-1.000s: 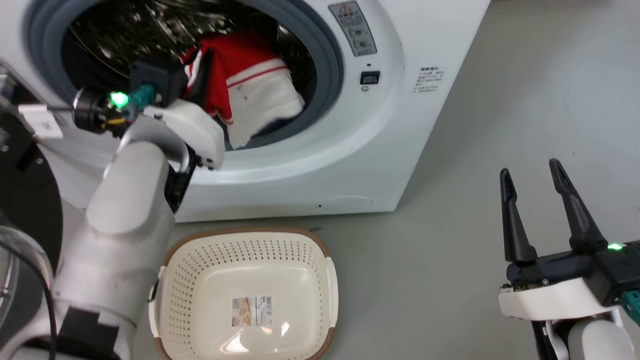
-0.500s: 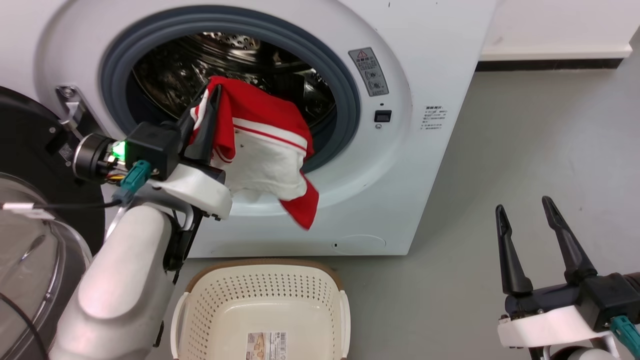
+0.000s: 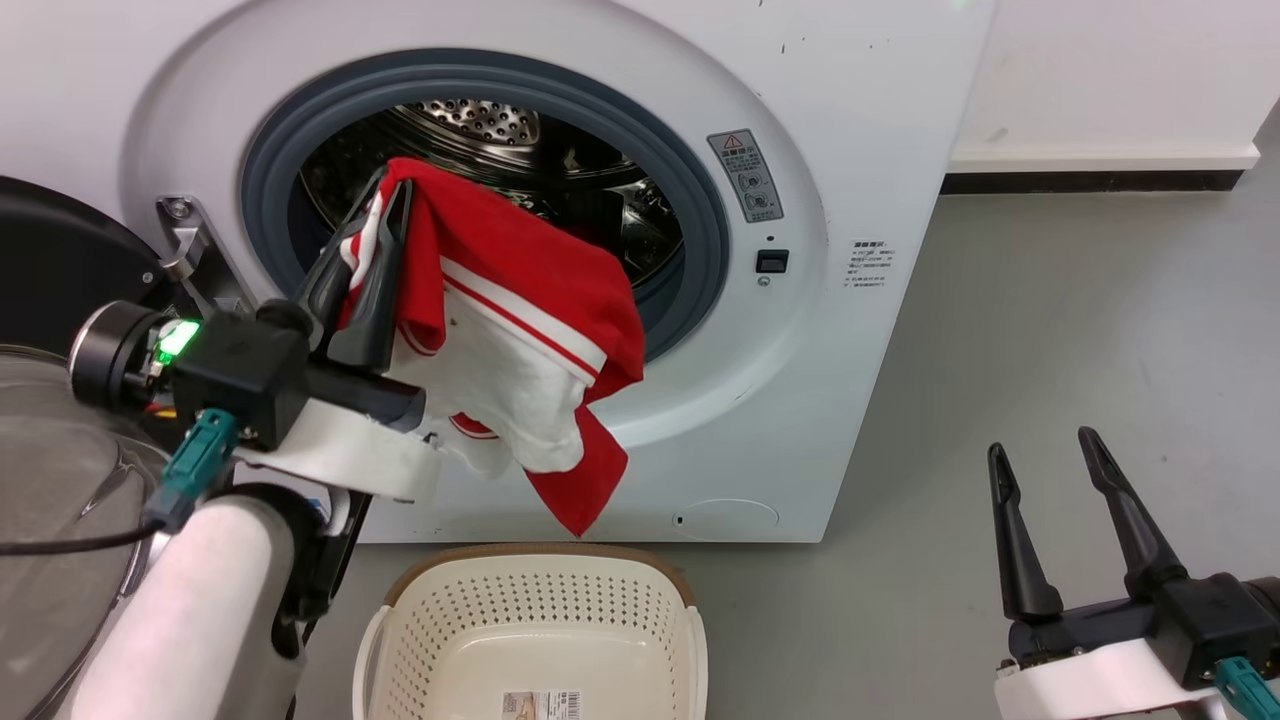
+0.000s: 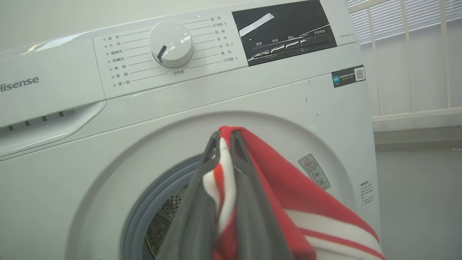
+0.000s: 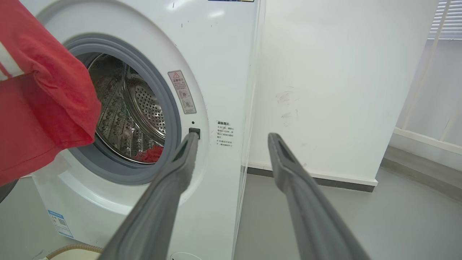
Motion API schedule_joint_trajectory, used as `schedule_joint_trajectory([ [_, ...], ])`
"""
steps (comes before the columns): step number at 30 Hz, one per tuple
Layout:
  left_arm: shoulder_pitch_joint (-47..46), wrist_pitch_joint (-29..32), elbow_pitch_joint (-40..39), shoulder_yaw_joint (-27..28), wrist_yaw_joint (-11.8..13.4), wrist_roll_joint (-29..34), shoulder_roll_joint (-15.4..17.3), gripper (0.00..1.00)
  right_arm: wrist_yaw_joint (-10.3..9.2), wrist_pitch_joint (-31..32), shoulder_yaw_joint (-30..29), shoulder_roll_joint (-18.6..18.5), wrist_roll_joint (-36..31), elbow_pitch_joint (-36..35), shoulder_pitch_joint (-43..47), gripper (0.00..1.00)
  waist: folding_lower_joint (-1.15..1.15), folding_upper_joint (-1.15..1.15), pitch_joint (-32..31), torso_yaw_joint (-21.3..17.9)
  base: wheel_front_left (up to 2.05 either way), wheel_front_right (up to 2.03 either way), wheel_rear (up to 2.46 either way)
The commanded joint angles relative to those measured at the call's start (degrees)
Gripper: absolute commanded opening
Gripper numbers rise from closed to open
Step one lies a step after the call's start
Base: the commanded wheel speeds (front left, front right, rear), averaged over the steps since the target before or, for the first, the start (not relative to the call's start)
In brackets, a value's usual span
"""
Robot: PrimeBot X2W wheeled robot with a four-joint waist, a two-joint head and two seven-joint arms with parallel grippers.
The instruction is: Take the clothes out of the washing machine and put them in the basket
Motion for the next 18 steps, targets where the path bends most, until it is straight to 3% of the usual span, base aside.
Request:
schedule_joint_trajectory([
  [1,1.5,0.58,-1.88,0.14,0.55,0.24,0.44,0.0,-0.04,-0.11,-0.13,0.15,0.23,0.17,0.65,1.0,0.01,0.0,0.04,0.06,0.0,0.0,0.0],
  [7,5.22,1.99,-4.84,0.06,1.21,-0.67,1.37,0.0,-0.04,-0.1,-0.13,0.15,0.22,-0.02,-0.26,1.0,0.01,0.0,1.04,-0.01,0.0,0.0,0.0],
  [18,12.97,0.72,-1.97,-1.74,1.53,-3.03,0.27,0.0,-0.04,-0.1,-0.47,0.15,-0.35,-0.73,-2.86,1.0,0.01,0.0,6.58,-1.0,0.0,0.0,0.0],
])
